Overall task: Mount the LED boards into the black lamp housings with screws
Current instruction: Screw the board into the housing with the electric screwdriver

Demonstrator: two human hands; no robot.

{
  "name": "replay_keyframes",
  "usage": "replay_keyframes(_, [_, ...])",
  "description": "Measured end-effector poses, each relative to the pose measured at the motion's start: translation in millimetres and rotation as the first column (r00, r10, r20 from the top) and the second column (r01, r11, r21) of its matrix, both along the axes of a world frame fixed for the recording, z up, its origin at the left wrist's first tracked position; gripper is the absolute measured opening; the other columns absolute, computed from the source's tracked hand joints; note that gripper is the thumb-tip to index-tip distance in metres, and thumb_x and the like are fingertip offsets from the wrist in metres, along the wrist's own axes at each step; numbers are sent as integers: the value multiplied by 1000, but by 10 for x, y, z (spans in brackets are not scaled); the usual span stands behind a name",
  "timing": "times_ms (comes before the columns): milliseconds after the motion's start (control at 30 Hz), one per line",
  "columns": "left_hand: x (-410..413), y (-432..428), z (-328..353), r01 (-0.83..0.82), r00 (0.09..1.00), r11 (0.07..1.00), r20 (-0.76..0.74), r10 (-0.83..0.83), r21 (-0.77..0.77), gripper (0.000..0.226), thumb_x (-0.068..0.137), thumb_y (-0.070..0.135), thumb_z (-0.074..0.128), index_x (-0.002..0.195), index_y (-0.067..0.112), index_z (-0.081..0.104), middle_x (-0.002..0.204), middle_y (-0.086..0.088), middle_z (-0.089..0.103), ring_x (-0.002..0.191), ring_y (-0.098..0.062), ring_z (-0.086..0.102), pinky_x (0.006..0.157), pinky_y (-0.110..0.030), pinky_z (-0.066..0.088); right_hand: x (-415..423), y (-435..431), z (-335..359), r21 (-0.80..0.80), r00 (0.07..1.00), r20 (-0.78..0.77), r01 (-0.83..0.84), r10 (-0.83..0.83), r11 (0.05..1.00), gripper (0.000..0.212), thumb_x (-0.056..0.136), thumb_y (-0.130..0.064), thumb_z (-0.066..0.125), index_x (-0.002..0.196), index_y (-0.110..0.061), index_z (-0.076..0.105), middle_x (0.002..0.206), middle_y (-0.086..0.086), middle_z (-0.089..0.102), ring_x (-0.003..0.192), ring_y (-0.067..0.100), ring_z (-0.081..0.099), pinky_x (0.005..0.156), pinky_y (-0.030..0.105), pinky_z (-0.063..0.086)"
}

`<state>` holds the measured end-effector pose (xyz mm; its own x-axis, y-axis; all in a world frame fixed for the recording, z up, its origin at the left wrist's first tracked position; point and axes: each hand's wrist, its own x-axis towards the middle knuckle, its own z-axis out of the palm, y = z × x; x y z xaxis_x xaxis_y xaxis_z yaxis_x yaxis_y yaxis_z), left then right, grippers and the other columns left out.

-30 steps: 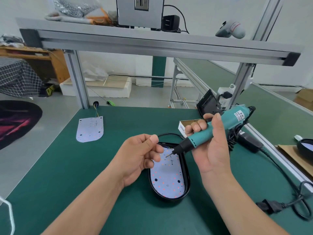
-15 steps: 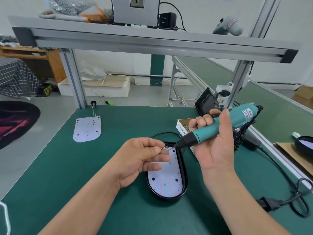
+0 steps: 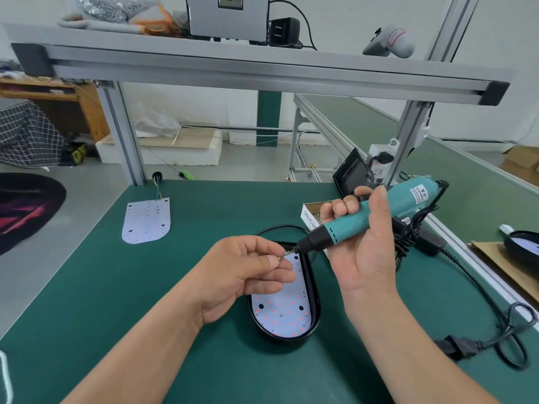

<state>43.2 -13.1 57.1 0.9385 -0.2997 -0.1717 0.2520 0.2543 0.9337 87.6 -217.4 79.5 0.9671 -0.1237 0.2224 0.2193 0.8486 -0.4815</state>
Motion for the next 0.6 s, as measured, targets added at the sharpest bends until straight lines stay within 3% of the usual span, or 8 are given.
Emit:
replay_keyframes(333, [-10,-8,-3,-17,1000,998,21,16,59,12,100,-1,69,112,-2,69,107,-23,79,100,-34,80,73,-30,66,24,21,-27,-64,1000,1,16,-16,998,21,102,-36,67,97,-16,65,77,-1,51,69,14,54,87,34,55])
replay_keyframes(600, [-3,-42,-21,-129,982,966,163,93,226,11,101,-2,64,105,4,73,97,-13,82,94,-29,81,71,-27,65,28,85,-107,-47,997,-16,75,-76,996,33,98,-47,65,103,-16,57,78,-2,51,71,14,56,87,33,55])
